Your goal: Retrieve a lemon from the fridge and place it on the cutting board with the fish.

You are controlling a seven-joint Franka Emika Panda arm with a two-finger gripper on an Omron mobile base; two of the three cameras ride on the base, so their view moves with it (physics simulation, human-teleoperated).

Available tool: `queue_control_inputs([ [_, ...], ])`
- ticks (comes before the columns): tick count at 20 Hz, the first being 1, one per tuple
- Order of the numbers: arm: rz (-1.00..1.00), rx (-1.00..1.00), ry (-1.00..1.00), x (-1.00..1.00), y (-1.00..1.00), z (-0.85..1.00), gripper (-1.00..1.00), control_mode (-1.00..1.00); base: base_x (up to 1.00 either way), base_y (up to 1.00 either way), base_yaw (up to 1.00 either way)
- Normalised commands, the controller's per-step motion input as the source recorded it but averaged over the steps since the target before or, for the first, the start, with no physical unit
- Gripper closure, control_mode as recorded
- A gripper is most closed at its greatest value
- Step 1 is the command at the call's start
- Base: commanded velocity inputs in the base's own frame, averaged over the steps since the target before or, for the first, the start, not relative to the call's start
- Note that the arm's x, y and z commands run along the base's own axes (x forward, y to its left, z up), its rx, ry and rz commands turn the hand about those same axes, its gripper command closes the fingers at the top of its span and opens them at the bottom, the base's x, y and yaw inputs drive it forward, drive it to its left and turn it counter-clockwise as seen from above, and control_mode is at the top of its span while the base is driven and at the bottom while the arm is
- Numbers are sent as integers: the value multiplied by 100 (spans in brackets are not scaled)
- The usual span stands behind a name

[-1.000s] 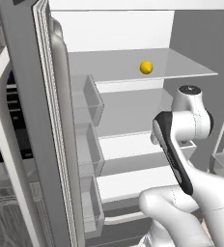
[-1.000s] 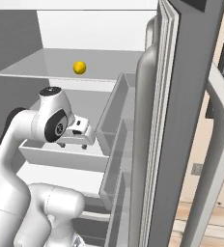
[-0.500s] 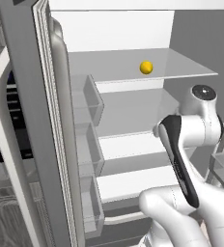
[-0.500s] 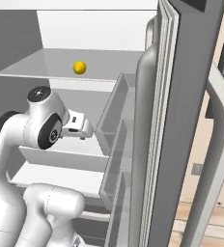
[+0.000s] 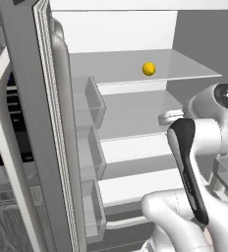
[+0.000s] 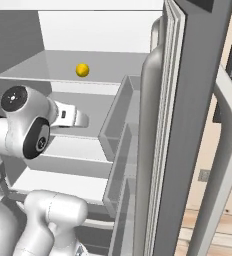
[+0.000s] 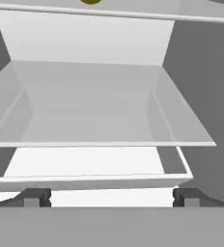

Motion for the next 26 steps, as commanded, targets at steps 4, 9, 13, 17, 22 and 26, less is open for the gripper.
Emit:
queue_control_inputs([
  [4,0,3,-18,-25,0,79,-100,-100,0,0,0],
  [9,0,3,-2,-33,0,78,-100,-100,0,0,0],
  [13,-1,0,-4,-32,2,82,-100,-100,0,0,0],
  [17,-1,-3,-7,-14,8,55,-100,-100,0,0,0],
  [22,0,-3,-7,7,28,3,-100,-100,0,0,0],
  [26,0,0,-4,21,30,0,-100,-100,0,0,0],
])
